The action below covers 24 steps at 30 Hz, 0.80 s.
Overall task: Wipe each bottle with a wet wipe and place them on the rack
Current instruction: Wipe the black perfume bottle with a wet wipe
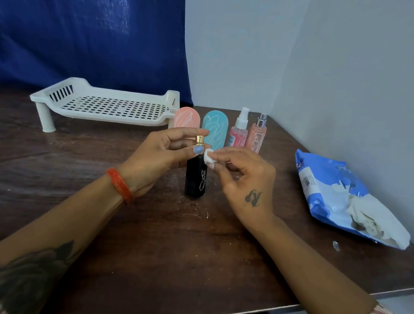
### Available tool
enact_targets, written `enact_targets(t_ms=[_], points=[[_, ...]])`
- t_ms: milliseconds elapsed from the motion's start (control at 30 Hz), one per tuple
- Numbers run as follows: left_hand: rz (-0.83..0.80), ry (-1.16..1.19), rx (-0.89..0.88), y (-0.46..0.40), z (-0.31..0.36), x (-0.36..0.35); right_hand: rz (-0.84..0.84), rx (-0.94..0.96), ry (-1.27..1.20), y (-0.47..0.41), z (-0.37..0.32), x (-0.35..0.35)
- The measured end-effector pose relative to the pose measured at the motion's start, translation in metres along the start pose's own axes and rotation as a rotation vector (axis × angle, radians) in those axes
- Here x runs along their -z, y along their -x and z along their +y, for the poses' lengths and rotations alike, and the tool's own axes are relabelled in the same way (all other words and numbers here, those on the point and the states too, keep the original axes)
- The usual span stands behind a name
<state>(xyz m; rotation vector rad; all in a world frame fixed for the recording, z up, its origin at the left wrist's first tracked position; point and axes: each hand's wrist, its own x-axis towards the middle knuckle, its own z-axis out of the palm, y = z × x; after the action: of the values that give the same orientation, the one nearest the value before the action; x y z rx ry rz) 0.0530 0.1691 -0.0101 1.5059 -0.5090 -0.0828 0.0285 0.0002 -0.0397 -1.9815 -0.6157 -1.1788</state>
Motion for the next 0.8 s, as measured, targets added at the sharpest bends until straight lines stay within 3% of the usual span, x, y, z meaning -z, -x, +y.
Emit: enact_targets(t_ms=[167,400,633,800], points=[[-0.005,0.004,-0.006,-0.0002,-0.0003,-0.0004,-0.032,0.081,-0.034,0.0013,-0.0038,0.0002],[-0.027,-0.01,0.018,-0.0001,0.0002,0.0007,-0.004,-0.004,0.016,0.0006,-0.0002,-0.0003],[-0.004,-0.013,0.008,0.0017,0.0004,-0.0013,-0.043,0.14,0.015,0.0023,-0.0047,-0.0002],[0.042,-0.017,0.014,0.0026,0.0025,-0.004,-0.056,0.117,0.032,0.0039,-0.0038,-0.0014]])
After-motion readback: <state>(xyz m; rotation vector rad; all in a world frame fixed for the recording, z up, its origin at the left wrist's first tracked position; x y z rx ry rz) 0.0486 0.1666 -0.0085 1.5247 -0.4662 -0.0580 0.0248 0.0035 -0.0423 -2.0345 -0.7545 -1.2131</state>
